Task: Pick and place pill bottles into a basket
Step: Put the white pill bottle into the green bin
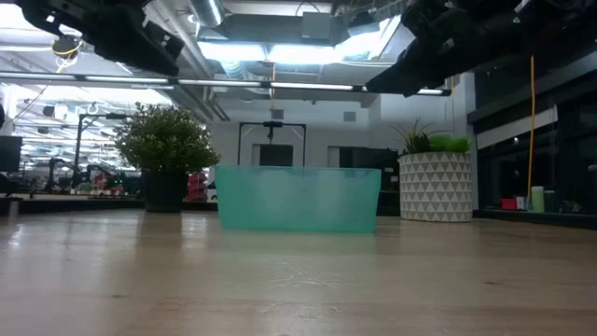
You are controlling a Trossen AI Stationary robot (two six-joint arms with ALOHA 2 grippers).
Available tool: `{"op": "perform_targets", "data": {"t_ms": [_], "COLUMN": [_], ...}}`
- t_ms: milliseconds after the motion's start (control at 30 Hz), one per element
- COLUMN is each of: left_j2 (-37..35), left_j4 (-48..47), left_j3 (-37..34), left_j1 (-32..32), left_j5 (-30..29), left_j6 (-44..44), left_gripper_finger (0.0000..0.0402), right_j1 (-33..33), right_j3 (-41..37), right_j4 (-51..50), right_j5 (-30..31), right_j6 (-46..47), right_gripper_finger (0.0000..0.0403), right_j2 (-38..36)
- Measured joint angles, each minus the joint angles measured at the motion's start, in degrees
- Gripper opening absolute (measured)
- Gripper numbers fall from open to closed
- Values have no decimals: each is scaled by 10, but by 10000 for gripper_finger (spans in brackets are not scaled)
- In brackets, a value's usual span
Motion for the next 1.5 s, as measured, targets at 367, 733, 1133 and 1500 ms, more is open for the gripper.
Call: {"op": "perform_targets", "data": {"t_ms": [367, 733, 1133, 1500], "left_j2": [-5, -5, -5, -5], "left_j4": [31, 80, 111, 170], "left_j3": [-16, -16, -16, -16], "left_j1": [0, -10, -69, -121], "left_j5": [4, 8, 8, 5], "left_j6": [-30, -57, -82, -81], "left_gripper_finger": [4, 2, 2, 3], "right_j1": [93, 269, 480, 628], "right_j3": [89, 97, 97, 97], "right_j4": [-244, -283, -309, -313], "right_j5": [-1, 82, 257, 307], "right_j6": [19, 153, 369, 474], "right_gripper_finger": [3, 1, 0, 0], "right_j2": [0, 0, -2, 8]}}
